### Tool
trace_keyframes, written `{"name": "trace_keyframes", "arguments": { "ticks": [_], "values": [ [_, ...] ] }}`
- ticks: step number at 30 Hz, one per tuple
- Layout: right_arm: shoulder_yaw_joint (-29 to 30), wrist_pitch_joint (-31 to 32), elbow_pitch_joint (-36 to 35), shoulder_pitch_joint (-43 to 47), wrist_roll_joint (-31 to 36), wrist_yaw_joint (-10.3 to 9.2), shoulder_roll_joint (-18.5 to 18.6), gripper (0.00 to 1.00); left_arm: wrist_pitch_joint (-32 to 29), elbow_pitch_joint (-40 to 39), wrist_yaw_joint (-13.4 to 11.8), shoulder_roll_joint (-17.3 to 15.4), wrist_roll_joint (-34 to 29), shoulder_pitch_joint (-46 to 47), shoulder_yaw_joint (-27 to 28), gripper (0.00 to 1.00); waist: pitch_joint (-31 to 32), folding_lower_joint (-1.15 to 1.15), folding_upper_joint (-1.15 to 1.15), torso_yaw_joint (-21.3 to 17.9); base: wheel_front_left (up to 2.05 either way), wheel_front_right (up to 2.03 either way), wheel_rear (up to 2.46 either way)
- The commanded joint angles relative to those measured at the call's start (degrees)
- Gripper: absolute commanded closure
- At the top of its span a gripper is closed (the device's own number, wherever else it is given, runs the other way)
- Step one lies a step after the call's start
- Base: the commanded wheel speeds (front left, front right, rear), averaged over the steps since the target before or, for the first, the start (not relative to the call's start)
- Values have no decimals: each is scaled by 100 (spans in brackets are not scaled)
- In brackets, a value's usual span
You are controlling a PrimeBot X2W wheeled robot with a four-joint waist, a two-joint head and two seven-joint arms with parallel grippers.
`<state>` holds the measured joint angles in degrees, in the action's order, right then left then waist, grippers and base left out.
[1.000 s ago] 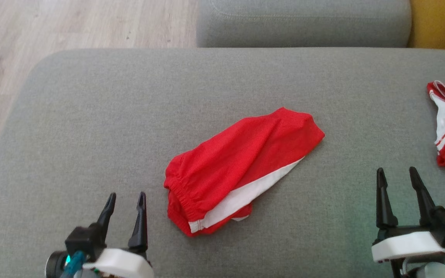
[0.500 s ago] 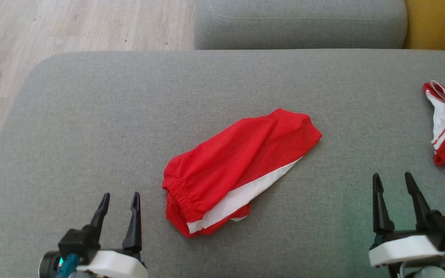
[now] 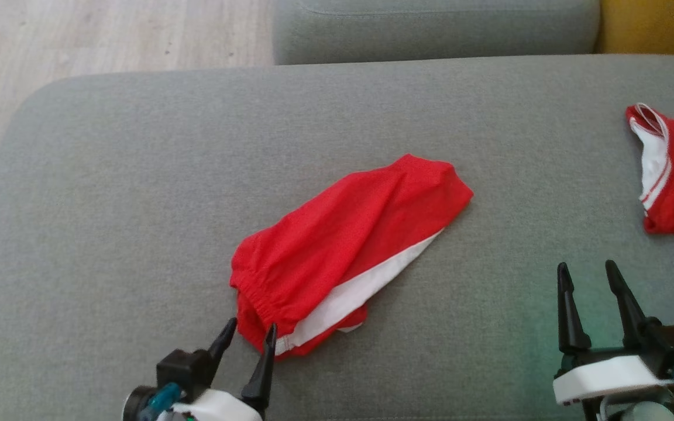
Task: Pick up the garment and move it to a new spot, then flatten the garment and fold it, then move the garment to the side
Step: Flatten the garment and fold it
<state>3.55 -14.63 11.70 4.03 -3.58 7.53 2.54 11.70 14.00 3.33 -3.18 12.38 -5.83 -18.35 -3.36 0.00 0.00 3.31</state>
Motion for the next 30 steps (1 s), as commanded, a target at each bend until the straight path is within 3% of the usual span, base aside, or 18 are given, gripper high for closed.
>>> {"name": "trace_keyframes", "arguments": {
  "ticks": [1,8,12,13,14,15,16,19,26,30],
  "values": [
    [-145,-37,-172,-275,-43,-4,33,0,-97,-113,-45,23,47,279,99,0,-50,0,0,-72,0,0,0],
    [-125,-37,-180,-291,-2,-4,33,0,-564,122,-217,26,244,300,-27,0,-155,0,0,-221,0,0,0],
    [-141,-37,-181,-315,10,-4,33,0,-624,135,-195,27,346,334,-81,0,-195,0,0,-286,0,0,0],
    [-141,-37,-182,-322,13,-4,33,0,-650,121,-165,26,355,339,-116,22,-205,0,0,-298,0,0,0],
    [-140,-37,-183,-330,14,-4,33,0,-654,100,-146,13,342,347,-147,50,-215,0,0,-308,0,0,0],
    [-138,-37,-184,-337,15,-4,33,0,-656,80,-144,9,342,348,-159,52,-227,0,0,-319,0,0,0],
    [-136,-37,-183,-344,15,-4,33,0,-676,66,-129,9,358,347,-174,62,-235,0,0,-328,0,0,0],
    [-147,-37,-166,-355,10,-4,33,0,-705,12,-80,4,394,346,-223,100,-241,0,0,-359,0,0,0],
    [-256,-37,-136,-497,-13,-4,33,0,-1143,-657,118,-105,784,613,-141,100,-314,0,0,-565,0,0,0],
    [-391,-37,-112,-606,-66,-4,33,0,-1952,-1549,280,-515,1212,1282,52,100,-340,0,0,-783,0,0,0]
  ]
}}
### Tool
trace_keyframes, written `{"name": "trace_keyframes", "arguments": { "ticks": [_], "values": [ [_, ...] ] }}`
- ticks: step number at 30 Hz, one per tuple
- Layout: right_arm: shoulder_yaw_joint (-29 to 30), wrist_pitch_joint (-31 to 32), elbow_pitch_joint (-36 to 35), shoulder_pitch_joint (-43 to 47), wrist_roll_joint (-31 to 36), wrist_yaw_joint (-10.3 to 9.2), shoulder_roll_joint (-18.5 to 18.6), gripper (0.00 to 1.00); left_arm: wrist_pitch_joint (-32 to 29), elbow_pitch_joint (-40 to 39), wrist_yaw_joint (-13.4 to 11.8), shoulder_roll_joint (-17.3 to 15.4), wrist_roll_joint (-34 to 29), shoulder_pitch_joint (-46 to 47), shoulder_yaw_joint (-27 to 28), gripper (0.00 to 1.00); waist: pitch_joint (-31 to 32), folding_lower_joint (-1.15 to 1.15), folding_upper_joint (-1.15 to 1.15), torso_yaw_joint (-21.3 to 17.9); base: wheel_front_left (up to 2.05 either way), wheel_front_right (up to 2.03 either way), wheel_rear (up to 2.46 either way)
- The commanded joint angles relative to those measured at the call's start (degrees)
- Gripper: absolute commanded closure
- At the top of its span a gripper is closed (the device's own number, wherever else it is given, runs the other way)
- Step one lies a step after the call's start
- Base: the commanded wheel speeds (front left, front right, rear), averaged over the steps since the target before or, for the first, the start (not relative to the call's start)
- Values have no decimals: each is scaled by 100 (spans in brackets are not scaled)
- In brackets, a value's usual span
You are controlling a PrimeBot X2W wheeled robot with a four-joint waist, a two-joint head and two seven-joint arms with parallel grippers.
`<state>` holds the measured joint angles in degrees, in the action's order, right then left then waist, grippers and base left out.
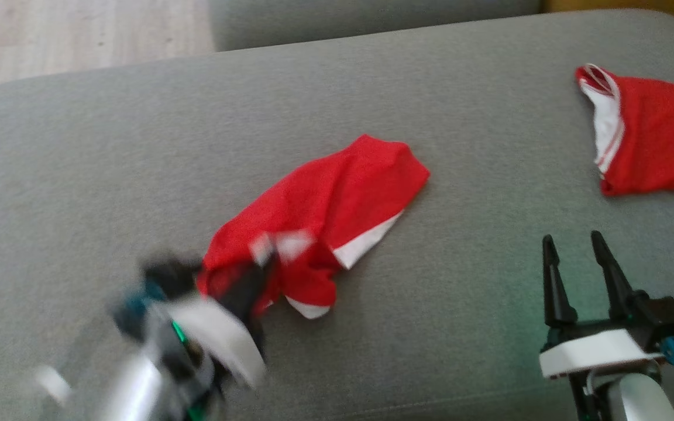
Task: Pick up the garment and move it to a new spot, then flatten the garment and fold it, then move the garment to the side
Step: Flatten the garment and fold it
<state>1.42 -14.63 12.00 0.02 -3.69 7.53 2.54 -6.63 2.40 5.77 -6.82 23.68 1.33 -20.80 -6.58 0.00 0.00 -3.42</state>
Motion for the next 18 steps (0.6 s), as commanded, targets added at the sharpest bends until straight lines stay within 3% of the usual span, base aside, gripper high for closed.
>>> {"name": "trace_keyframes", "arguments": {
  "ticks": [1,3,6,8,11,18],
  "values": [
    [-213,-37,-135,-231,-87,-4,33,0,-355,-593,66,-261,262,797,376,100,-24,0,0,-174,0,0,0],
    [-328,-37,-105,-285,-145,-4,33,0,-822,-889,107,-609,511,1333,547,100,-38,0,0,-342,0,0,0],
    [-428,-37,-76,-337,-211,-4,33,0,-1241,-1015,129,-871,824,1897,732,100,-61,0,0,-507,0,0,0],
    [-526,-37,-55,-386,-279,-4,33,0,-1607,-999,143,-1220,902,2506,840,100,-93,0,0,-683,0,0,0],
    [-649,-37,-23,-441,-374,-4,33,0,-1940,-796,156,-1498,1072,3345,908,100,-130,0,0,-951,0,0,0],
    [-797,-37,32,-487,-534,-4,33,0,-1963,0,168,-1740,1074,4694,581,100,-151,0,0,-1444,0,0,0]
  ]
}}
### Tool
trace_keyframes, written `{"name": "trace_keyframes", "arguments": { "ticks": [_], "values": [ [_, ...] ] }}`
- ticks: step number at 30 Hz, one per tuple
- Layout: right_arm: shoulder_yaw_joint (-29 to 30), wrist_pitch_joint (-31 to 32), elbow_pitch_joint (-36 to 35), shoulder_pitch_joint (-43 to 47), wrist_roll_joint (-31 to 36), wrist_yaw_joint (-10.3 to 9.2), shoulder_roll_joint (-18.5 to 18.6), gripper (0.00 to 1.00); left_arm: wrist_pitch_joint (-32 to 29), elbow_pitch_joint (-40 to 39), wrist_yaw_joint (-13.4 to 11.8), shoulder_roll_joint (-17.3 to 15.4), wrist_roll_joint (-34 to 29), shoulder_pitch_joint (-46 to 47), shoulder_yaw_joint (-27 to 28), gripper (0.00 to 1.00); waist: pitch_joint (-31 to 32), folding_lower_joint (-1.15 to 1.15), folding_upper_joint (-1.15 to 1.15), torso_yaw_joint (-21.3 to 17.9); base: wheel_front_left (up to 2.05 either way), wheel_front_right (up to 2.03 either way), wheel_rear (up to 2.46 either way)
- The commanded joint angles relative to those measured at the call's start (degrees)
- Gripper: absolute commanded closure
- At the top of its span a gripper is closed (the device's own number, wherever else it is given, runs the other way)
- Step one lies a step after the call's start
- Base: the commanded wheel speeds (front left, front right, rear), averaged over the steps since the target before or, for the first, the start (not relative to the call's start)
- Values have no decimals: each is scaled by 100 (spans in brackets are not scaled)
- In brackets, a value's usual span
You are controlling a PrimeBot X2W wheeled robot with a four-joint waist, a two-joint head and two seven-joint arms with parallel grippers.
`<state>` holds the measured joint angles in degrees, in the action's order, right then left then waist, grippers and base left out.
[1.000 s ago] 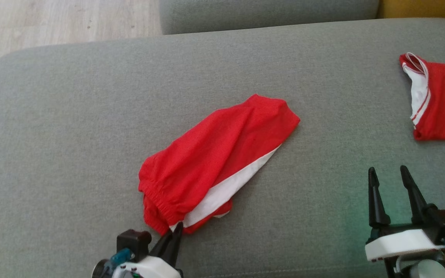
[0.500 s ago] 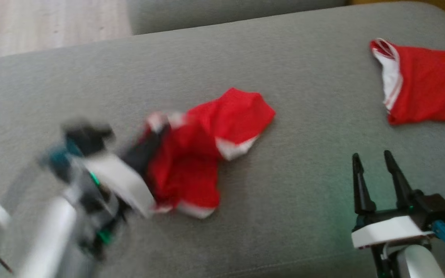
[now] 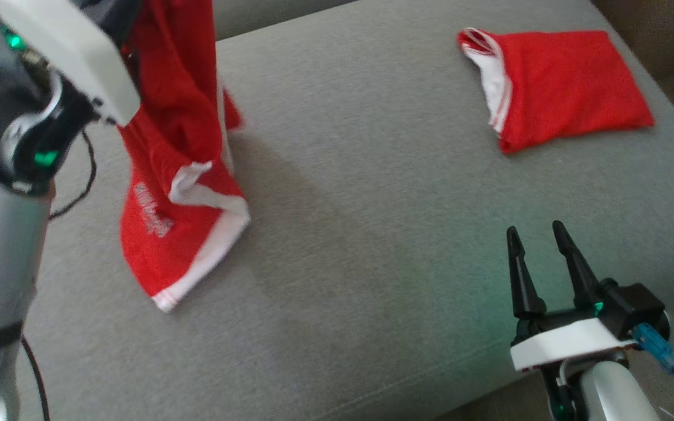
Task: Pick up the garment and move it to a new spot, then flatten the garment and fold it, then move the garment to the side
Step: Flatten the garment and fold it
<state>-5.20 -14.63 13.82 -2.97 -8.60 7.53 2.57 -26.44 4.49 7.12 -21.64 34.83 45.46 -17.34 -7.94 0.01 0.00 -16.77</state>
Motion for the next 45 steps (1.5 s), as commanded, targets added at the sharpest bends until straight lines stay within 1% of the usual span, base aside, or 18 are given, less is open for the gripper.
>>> {"name": "trace_keyframes", "arguments": {
  "ticks": [1,7,9,12,15,18,19,21,24,29,30,32,35,37,39,43,44,45],
  "values": [
    [-161,-37,-142,-192,-49,-4,31,0,70,-84,34,-301,-69,433,153,100,-15,-1,0,-166,0,0,0],
    [-232,-37,-110,-237,-72,-4,31,0,414,582,35,-449,89,1163,-475,100,-36,-1,0,-393,0,0,0],
    [-230,-37,-107,-237,-72,-4,31,0,538,670,35,-426,247,1311,-690,100,-40,-1,0,-419,0,0,0],
    [-191,-37,-118,-236,-76,-4,31,0,682,601,35,-328,593,1369,-997,100,-71,-1,0,-410,0,0,0],
    [-117,-37,-138,-209,-74,-4,31,0,739,308,36,-279,899,1154,-1419,100,-83,-1,0,-332,0,0,0],
    [-58,-37,-139,-183,-53,-4,31,0,768,-149,36,-283,1151,679,-1859,100,-66,-1,0,-208,0,0,0],
    [-34,-37,-131,-175,-35,-4,31,0,715,-505,36,-308,1396,188,-2067,100,-29,-1,0,-123,0,0,0],
    [8,-37,-142,-150,-19,-4,31,0,536,-925,24,-475,1554,-364,-2298,100,3,-1,0,-16,0,0,0],
    [69,-37,-158,-95,26,-4,31,0,221,-1589,-175,-939,1698,-1203,-2538,100,18,-1,0,176,0,0,0],
    [162,-37,-157,8,96,-4,31,0,-78,-2323,-712,-1890,1723,-2441,-2703,100,42,-1,0,551,0,0,0],
    [162,-37,-157,8,96,-4,31,0,-78,-2323,-712,-1890,1723,-2441,-2703,100,42,-1,0,551,0,0,0],
    [185,-37,-165,24,109,-4,31,0,3,-2428,-919,-2142,1745,-2896,-2706,100,39,-1,0,693,0,0,0],
    [207,-37,-168,47,149,-4,31,0,365,-2303,-1247,-2394,1623,-3437,-2619,100,62,-1,0,896,0,0,0],
    [220,-37,-152,75,190,-4,31,0,710,-2062,-1411,-2461,1521,-3688,-2524,100,97,-1,0,1031,0,0,0],
    [236,-37,-142,106,232,-4,31,0,1065,-1761,-1481,-2406,1462,-3852,-2457,100,125,-1,0,1165,0,0,0],
    [248,-37,-125,148,327,-4,31,0,1708,-1077,-1506,-2135,1348,-3948,-2369,100,186,-1,0,1356,0,0,0],
    [262,-37,-121,160,360,-4,31,0,2055,-760,-1584,-1944,1315,-3953,-2272,100,219,-1,0,1405,0,0,0],
    [266,-37,-120,162,378,-4,31,0,2183,-641,-1591,-1866,1299,-3957,-2257,100,226,-1,0,1417,0,0,0]
  ]
}}
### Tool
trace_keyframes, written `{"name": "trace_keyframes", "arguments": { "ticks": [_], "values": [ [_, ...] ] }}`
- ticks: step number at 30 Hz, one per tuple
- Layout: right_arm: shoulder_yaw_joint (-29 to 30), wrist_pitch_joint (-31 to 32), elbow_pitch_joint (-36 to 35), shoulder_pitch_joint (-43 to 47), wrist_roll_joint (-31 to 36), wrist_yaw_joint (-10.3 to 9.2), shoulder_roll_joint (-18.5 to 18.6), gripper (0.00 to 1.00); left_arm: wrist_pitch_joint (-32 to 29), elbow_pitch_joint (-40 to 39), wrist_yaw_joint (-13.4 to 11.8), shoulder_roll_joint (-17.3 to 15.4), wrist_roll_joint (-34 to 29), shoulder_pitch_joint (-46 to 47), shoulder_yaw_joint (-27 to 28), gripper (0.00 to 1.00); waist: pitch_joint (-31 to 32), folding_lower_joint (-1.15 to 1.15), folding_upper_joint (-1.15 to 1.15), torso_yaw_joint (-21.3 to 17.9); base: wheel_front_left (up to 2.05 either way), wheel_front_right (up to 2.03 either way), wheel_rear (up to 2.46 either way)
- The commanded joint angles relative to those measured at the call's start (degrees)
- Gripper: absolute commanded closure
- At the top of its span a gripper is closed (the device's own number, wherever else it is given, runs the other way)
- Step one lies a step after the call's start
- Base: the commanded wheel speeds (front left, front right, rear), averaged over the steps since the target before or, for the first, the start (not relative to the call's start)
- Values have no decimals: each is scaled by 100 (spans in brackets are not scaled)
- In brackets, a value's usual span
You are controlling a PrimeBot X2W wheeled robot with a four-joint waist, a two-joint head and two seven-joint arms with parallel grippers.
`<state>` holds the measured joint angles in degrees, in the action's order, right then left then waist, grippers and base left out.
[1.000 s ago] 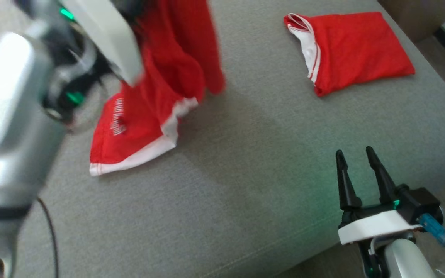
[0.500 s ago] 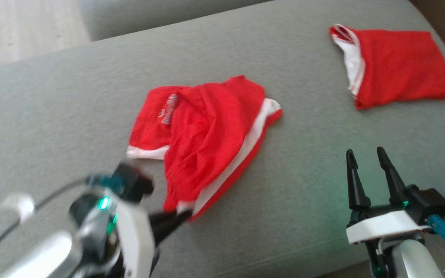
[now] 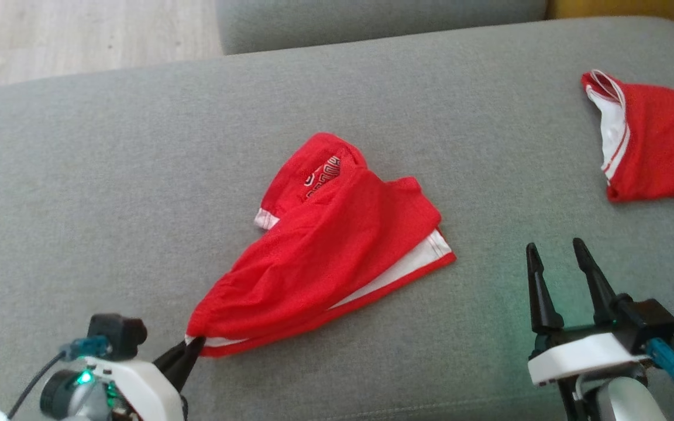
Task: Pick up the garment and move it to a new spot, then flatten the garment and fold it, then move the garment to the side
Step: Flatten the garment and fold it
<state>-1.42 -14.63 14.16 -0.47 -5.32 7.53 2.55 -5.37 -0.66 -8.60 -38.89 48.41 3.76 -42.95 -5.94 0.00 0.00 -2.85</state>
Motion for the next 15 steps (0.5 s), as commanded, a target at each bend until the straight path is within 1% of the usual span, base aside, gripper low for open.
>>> {"name": "trace_keyframes", "arguments": {
  "ticks": [1,2,3,6,9,11,15],
  "values": [
    [-106,-37,-156,-84,65,-4,32,0,186,-39,-26,-56,-45,200,323,69,33,0,0,36,0,0,0],
    [-101,-37,-156,-80,78,-4,32,0,280,19,-28,25,-5,173,345,27,44,0,0,42,0,0,0],
    [-97,-37,-154,-75,88,-4,32,0,343,56,-32,89,50,135,368,0,56,0,0,46,0,0,0],
    [-102,-37,-149,-48,115,-4,32,0,358,87,-168,108,153,-25,419,0,99,0,0,35,0,0,0],
    [-86,-37,-161,7,129,-4,32,0,311,-35,-454,4,206,-231,510,0,140,0,0,34,0,0,0],
    [-77,-37,-165,51,139,-4,32,0,207,-159,-718,-117,202,-362,564,0,157,0,0,39,0,0,0],
    [-98,-37,-178,77,164,-4,32,0,-96,-490,-1350,-374,115,-512,666,0,142,0,0,28,0,0,0]
  ]
}}
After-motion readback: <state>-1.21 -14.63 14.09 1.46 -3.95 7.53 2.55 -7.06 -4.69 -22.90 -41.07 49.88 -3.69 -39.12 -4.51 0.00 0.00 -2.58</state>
